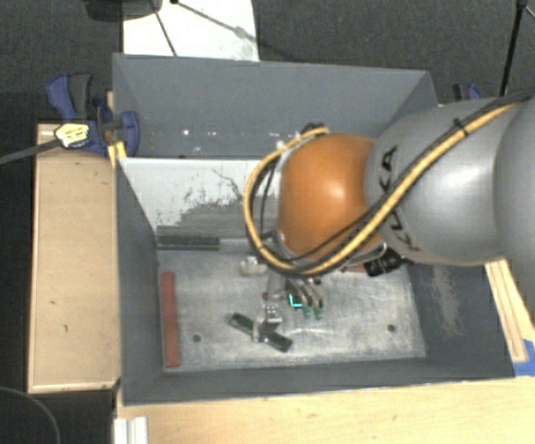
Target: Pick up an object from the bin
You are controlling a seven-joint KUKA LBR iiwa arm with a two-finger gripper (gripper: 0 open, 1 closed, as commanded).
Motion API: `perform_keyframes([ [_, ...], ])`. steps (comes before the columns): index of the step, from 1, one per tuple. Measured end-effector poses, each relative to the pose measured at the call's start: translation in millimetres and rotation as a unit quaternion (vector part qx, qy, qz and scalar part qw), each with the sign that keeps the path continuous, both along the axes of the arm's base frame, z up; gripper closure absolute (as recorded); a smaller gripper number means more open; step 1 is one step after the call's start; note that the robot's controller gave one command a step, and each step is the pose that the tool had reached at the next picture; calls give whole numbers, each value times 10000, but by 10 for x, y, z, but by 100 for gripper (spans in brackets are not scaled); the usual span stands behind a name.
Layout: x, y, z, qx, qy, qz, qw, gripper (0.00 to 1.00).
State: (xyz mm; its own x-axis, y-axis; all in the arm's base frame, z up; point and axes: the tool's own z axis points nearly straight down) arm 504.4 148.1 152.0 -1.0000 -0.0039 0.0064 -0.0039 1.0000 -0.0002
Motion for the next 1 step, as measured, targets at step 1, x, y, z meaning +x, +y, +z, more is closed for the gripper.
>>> perform_keyframes([
  [1,20,-8,44,7,-38,-24,10000,0],
])
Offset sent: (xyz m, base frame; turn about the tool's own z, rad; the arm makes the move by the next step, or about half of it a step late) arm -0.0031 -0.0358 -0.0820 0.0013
